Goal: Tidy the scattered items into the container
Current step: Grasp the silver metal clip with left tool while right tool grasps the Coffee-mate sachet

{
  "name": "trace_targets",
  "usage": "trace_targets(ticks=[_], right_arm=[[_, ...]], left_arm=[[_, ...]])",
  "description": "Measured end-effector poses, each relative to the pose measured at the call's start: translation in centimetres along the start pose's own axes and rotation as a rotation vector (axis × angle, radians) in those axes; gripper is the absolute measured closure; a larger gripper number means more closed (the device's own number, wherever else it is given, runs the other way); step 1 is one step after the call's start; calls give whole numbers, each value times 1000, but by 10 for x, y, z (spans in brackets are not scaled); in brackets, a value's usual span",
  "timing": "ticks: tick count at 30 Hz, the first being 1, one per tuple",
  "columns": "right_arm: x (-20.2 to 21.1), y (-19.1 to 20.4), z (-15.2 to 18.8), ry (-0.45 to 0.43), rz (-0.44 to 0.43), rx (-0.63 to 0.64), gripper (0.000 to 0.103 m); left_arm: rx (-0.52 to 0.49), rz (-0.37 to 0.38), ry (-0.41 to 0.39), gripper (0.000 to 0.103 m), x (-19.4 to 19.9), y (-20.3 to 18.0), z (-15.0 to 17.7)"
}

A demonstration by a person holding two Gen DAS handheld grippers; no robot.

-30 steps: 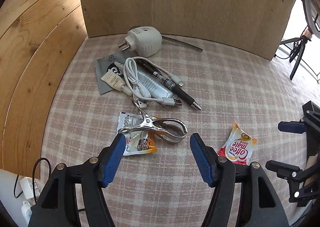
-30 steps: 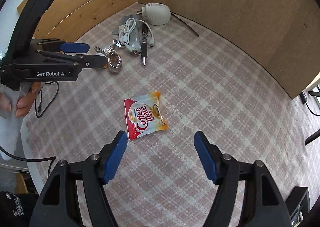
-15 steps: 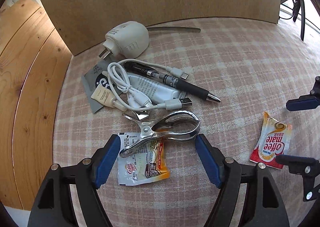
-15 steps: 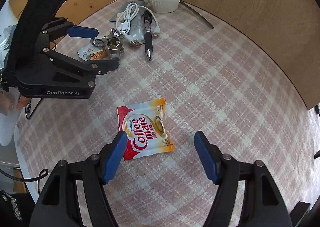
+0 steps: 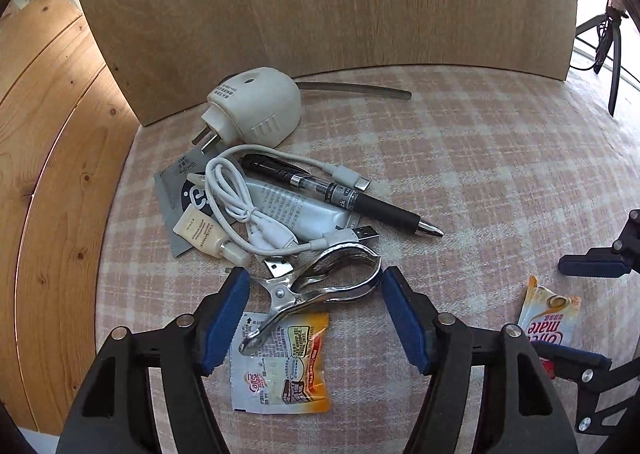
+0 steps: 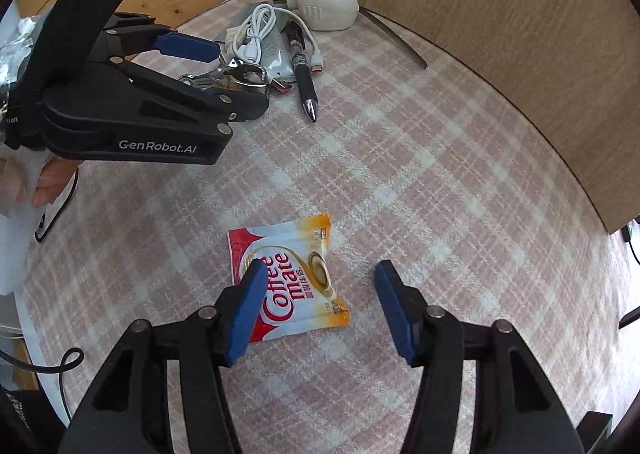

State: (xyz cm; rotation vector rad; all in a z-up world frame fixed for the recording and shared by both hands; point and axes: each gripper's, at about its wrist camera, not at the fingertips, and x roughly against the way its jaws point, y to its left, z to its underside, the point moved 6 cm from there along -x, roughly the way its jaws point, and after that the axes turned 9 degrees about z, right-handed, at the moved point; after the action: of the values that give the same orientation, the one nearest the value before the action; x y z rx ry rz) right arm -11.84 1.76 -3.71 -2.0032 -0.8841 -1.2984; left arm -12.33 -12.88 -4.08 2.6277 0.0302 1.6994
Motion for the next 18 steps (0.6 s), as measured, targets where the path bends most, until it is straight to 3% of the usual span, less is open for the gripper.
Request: trace_targets(ticks=[4, 7, 9, 10, 16, 18], right_arm=[[1, -12, -1, 5, -3, -30, 78], [2, -21, -1, 15, -33, -64, 87], [3, -26, -2, 15, -33, -80, 91], [4, -29, -2, 15, -37, -93, 92], [11, -46, -4, 11, -71, -141, 96], [12, -50, -5, 9, -73, -142, 96]], left_arm=[[-2, 9, -5, 46, 2, 3, -1], [4, 17, -12, 53, 7, 6, 2], [11, 16, -16, 68, 10, 10, 3], [21, 8, -14, 83, 12, 11, 4], [134, 90, -32, 82, 22, 27, 11], [102, 110, -52, 75, 29, 28, 5]])
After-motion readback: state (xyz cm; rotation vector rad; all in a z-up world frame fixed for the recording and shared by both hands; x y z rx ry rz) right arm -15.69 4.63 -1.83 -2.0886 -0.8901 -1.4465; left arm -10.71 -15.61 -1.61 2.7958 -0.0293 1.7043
